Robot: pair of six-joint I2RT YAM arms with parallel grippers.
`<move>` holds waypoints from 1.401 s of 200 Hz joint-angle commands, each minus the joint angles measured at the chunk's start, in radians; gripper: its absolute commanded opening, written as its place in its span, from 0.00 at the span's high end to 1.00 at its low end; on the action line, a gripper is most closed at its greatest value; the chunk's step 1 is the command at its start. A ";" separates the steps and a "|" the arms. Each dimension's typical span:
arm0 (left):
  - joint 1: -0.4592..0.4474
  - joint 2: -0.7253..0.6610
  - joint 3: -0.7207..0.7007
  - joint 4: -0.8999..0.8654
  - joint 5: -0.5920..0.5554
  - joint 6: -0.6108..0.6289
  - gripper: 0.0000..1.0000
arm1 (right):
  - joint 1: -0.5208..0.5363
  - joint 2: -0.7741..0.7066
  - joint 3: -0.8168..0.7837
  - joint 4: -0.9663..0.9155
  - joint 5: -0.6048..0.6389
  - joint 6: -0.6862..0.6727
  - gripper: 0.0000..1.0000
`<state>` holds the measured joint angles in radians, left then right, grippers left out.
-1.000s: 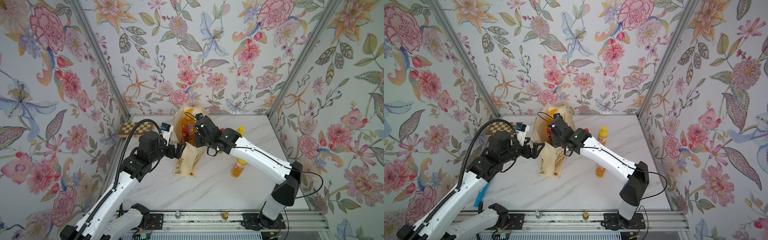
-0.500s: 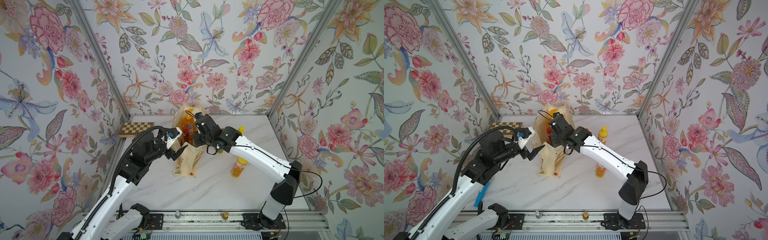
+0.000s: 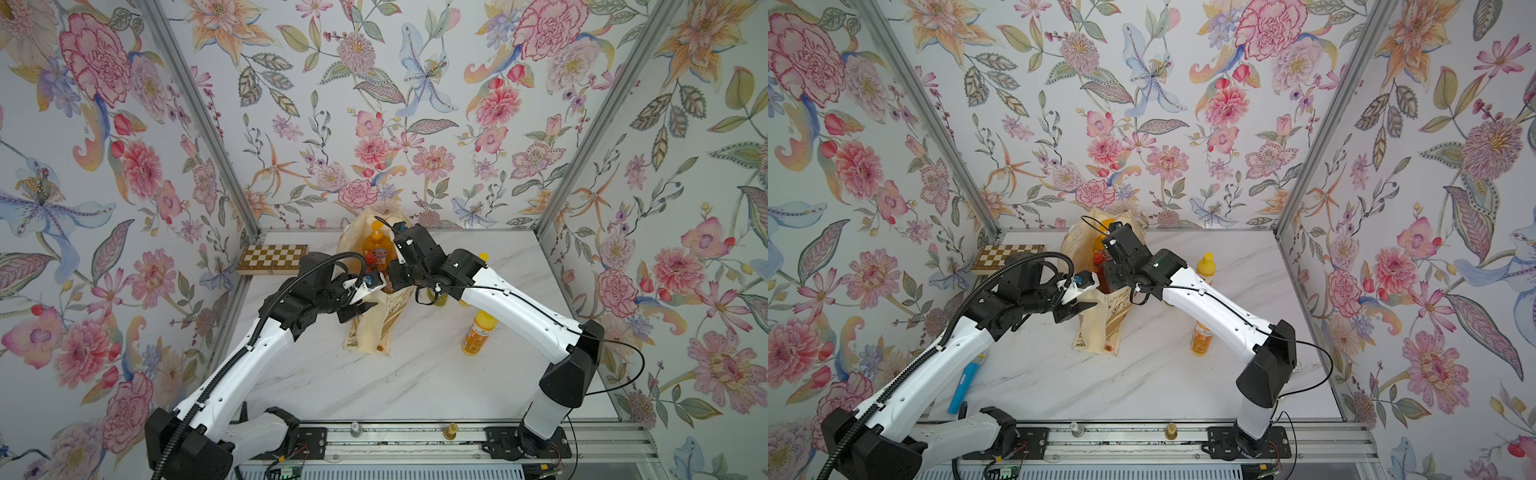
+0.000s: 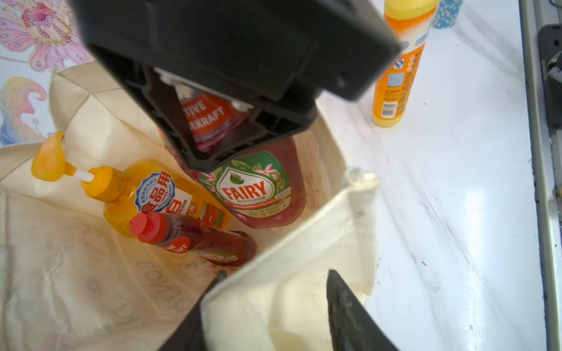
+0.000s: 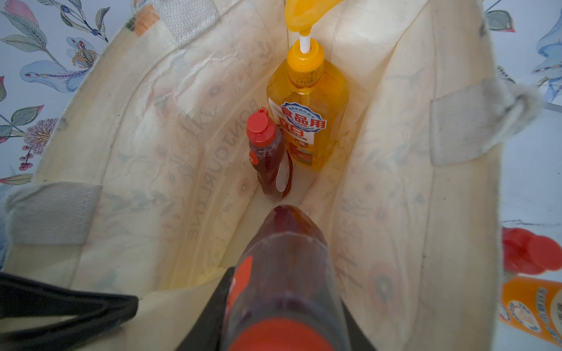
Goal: Pack dish soap into the shopping bag
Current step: Place the bottle of dish soap in the shopping bag.
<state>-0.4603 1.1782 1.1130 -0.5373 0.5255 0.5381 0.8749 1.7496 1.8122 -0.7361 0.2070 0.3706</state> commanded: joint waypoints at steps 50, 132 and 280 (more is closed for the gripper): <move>0.004 -0.077 -0.035 -0.076 0.028 0.244 1.00 | -0.033 0.017 0.060 0.105 0.010 0.005 1.00; 0.005 -0.022 -0.045 -0.141 0.084 0.280 1.00 | -0.016 0.088 0.150 0.210 0.097 -0.004 1.00; 0.005 0.002 -0.036 -0.167 0.066 0.282 1.00 | -0.016 0.172 0.054 0.414 0.181 0.062 1.00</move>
<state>-0.4603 1.1542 1.0767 -0.6102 0.6182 0.8047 0.8570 1.9217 1.8500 -0.4732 0.3489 0.4061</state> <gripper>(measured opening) 0.063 0.369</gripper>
